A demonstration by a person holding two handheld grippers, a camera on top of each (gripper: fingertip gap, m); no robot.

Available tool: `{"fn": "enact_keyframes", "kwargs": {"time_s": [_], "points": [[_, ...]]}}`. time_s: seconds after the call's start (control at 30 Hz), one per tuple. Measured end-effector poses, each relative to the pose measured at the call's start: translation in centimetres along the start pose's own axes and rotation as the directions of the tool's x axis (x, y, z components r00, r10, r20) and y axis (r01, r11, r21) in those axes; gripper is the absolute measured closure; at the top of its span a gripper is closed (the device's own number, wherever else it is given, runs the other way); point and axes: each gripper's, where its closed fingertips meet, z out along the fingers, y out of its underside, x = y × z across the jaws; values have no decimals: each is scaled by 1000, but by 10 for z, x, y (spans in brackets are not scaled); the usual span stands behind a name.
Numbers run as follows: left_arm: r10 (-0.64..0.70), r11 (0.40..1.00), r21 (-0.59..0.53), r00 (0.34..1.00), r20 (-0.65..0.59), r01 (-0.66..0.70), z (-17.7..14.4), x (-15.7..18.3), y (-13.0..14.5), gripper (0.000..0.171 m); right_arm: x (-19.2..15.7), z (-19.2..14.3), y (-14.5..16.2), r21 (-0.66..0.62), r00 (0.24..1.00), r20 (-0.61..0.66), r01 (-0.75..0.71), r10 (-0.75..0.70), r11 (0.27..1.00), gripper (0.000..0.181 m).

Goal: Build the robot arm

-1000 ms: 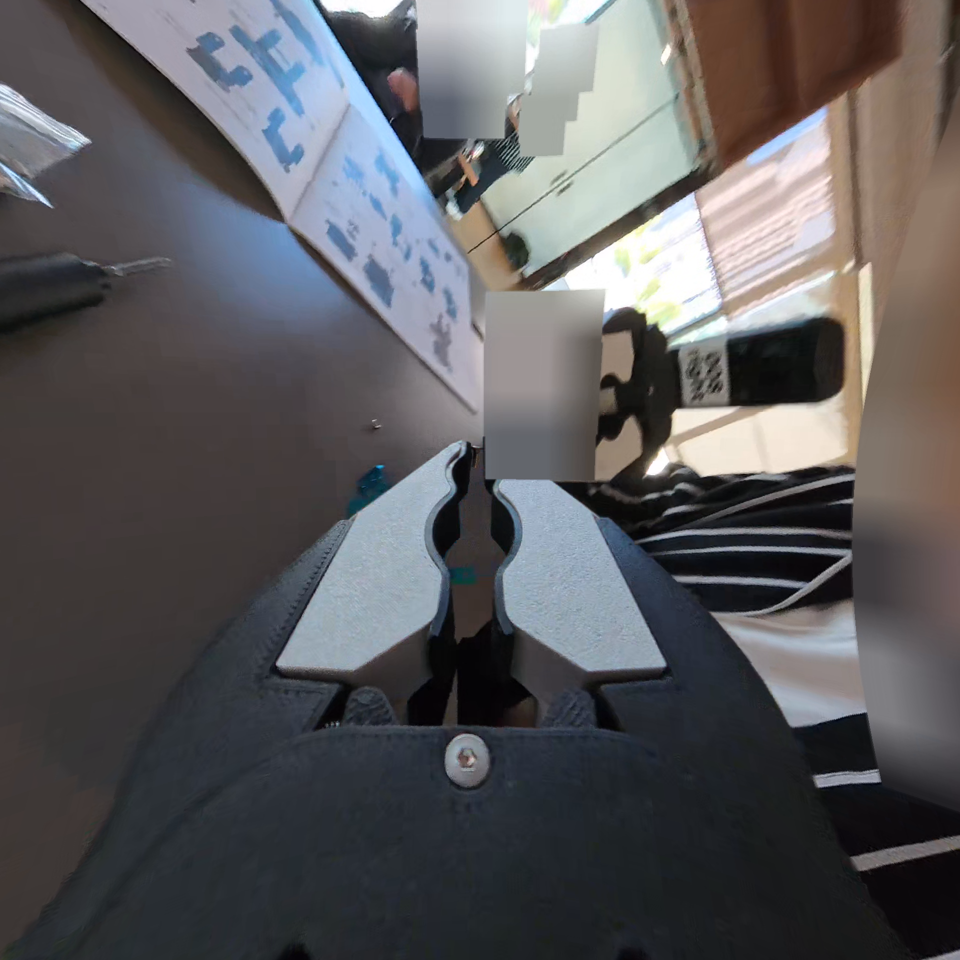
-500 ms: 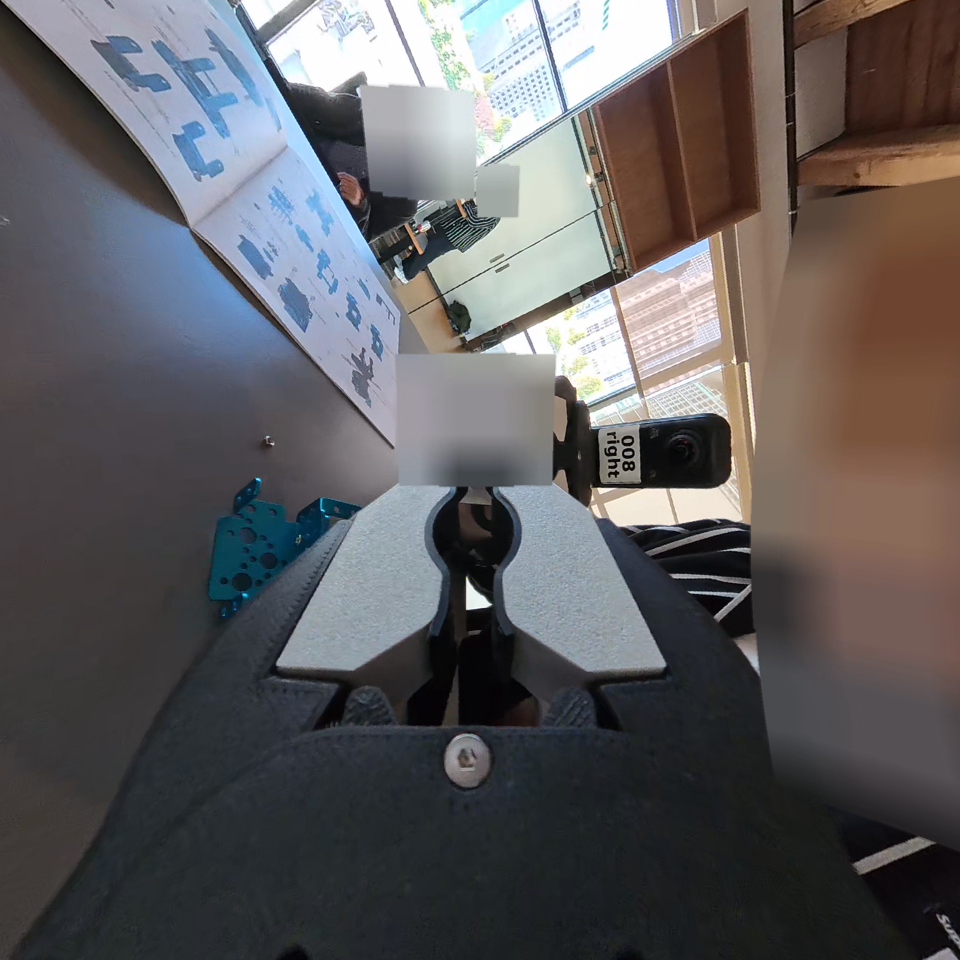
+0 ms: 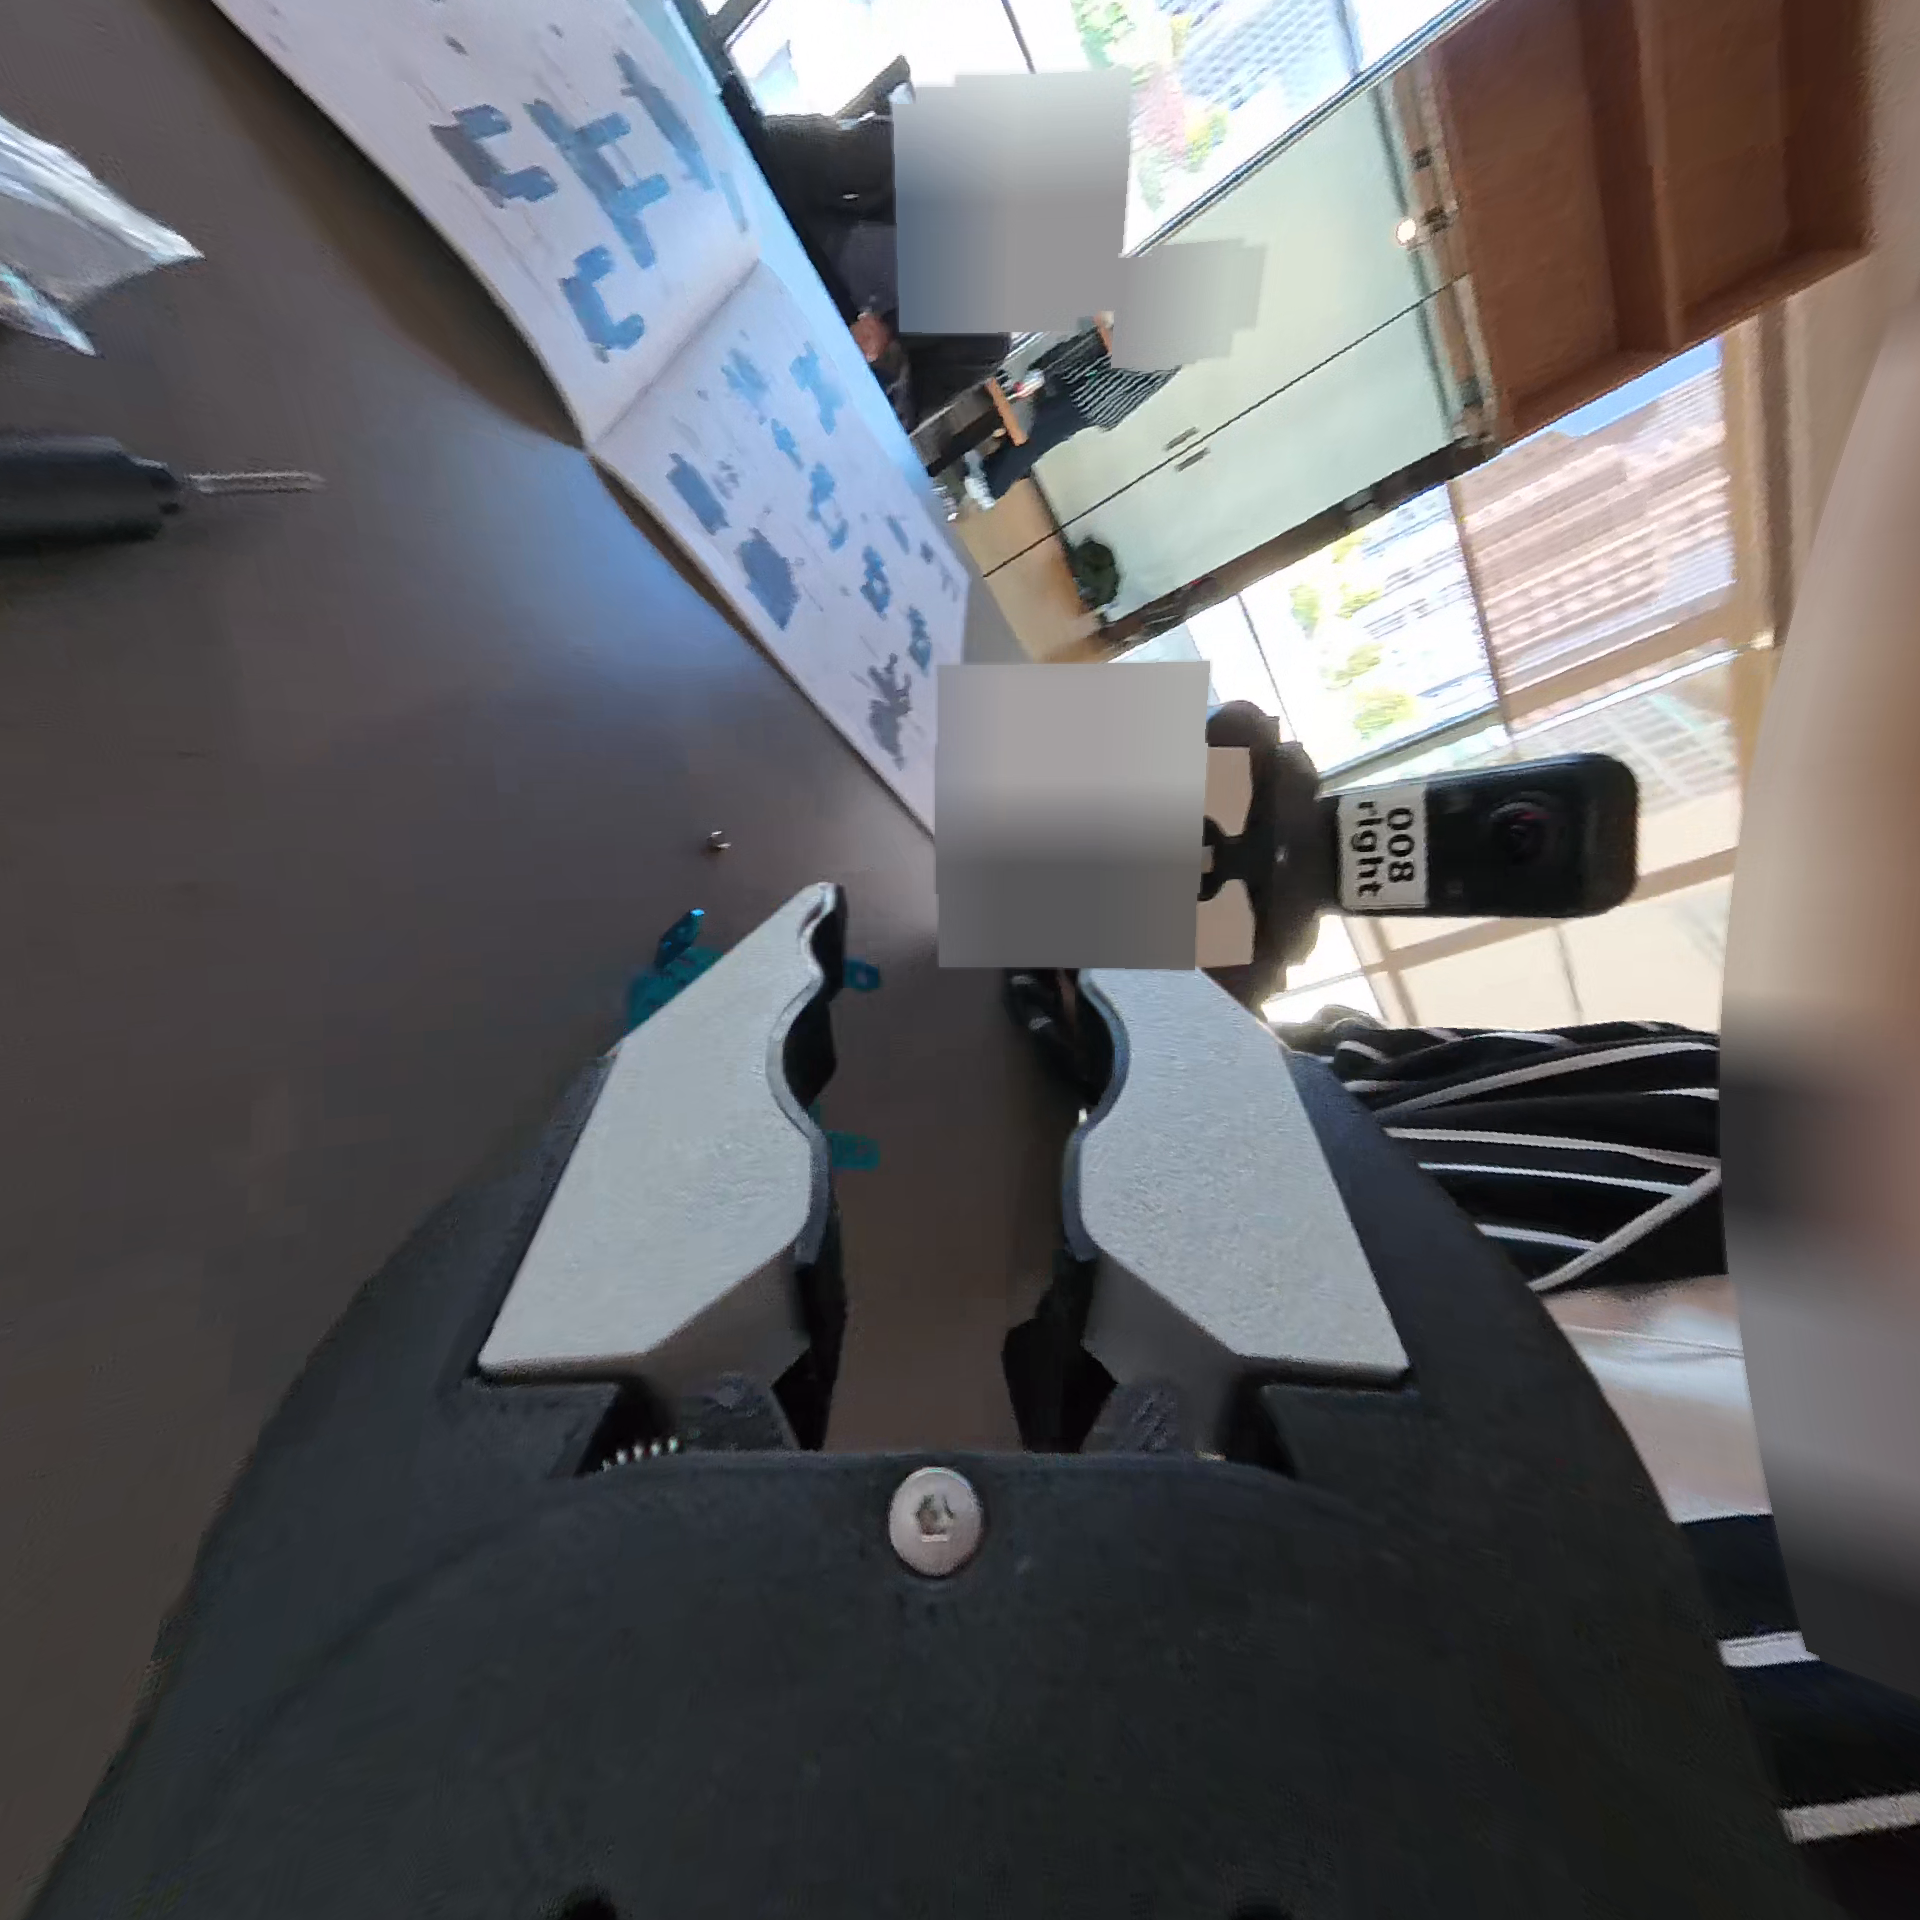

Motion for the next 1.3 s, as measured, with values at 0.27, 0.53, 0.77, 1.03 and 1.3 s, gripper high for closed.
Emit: {"fn": "enact_keyframes", "kwargs": {"time_s": [0.27,0.53,0.77,1.03,1.3], "points": [[50,999,20,998,39,-51,-15,-5,-2,91,7,-1,15,-33,999,-3,-33,33,999,180],[10,995,95,997,-81,-2,-24,10,-4,78,10,-1,22,-41,997,5,-75,76,996,179],[76,977,206,990,-122,-50,-35,19,-17,156,6,-1,22,-50,998,21,-50,51,998,180],[720,632,126,639,270,-765,-35,45,-11,162,4,-8,8,-89,993,7,115,-115,989,180],[573,813,-13,795,198,-582,5,29,5,164,-5,-6,1,-156,935,-60,336,-348,929,179]]}}
